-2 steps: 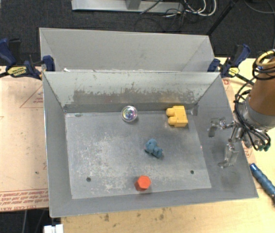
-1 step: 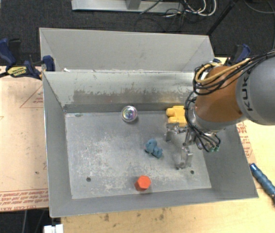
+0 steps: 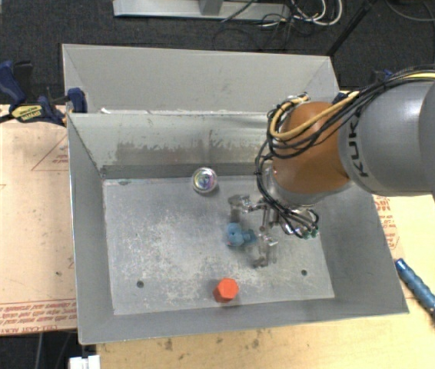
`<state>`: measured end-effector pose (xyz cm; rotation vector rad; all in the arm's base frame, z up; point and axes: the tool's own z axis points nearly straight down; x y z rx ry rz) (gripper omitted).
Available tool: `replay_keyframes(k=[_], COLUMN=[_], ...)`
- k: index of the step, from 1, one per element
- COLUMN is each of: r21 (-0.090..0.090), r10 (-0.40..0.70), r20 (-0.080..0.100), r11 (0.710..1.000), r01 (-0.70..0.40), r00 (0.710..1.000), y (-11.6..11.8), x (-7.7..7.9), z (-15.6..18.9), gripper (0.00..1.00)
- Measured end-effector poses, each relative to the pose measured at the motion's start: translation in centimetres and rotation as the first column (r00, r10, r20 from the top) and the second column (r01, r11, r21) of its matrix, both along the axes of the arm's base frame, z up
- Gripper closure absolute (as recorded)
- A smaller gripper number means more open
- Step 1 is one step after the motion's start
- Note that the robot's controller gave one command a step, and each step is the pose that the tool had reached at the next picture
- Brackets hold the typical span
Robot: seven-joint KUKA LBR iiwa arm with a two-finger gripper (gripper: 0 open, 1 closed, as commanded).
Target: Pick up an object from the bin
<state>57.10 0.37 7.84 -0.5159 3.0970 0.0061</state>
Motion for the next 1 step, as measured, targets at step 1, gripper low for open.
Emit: replay_keyframes(k=[1], r21=[-0.003], r10=[-0.003], r20=[0.0], r11=[1.0], r01=[0.003], r00=[1.0], y=[-0.34], x=[0.0], z=[0.0], gripper=[1.0])
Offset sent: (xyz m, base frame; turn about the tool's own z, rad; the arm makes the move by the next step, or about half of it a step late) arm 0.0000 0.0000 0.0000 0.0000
